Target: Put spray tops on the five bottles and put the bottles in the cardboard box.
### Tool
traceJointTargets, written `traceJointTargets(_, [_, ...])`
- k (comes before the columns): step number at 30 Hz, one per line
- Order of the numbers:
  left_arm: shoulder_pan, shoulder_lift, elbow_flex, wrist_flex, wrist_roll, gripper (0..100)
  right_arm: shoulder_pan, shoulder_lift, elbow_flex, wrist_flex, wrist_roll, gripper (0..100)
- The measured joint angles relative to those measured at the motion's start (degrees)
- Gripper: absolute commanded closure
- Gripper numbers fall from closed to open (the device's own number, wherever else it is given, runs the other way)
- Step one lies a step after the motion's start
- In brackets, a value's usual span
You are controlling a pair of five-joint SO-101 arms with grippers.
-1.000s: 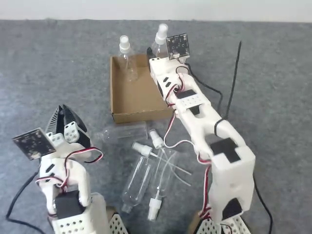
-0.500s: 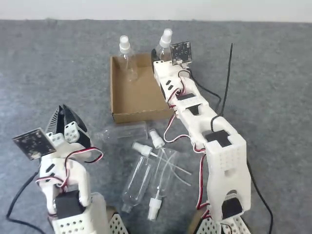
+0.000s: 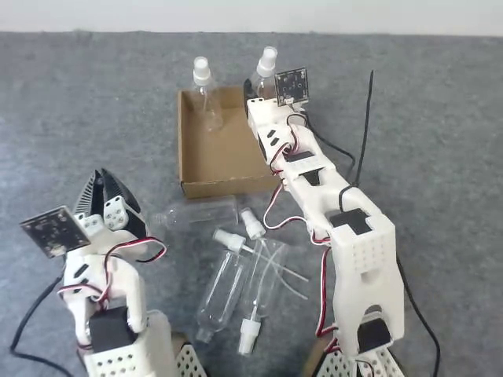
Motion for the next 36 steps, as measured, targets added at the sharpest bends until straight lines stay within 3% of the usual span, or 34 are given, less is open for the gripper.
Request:
traceJointTargets(4, [0.00, 0.00, 0.00, 0.00, 0.00, 97, 0.00, 0.00, 0.00, 0.00, 0.00, 72.4])
traceJointTargets(18, [0.00, 0.00, 0.00, 0.00, -1.67, 97, 0.00, 0.00, -0.09, -0.09, 0.00, 71.9])
traceJointTargets(21, [0.00, 0.00, 0.00, 0.00, -1.67, 97, -0.09, 0.00, -0.09, -0.09, 3.16, 71.6])
traceJointTargets(26, [0.00, 0.00, 0.00, 0.00, -1.67, 97, -0.35, 0.00, -0.09, -0.09, 4.92, 61.8])
traceJointTargets(36, [0.00, 0.00, 0.00, 0.00, -1.67, 97, -0.35, 0.00, -0.09, 2.20, 5.01, 61.7])
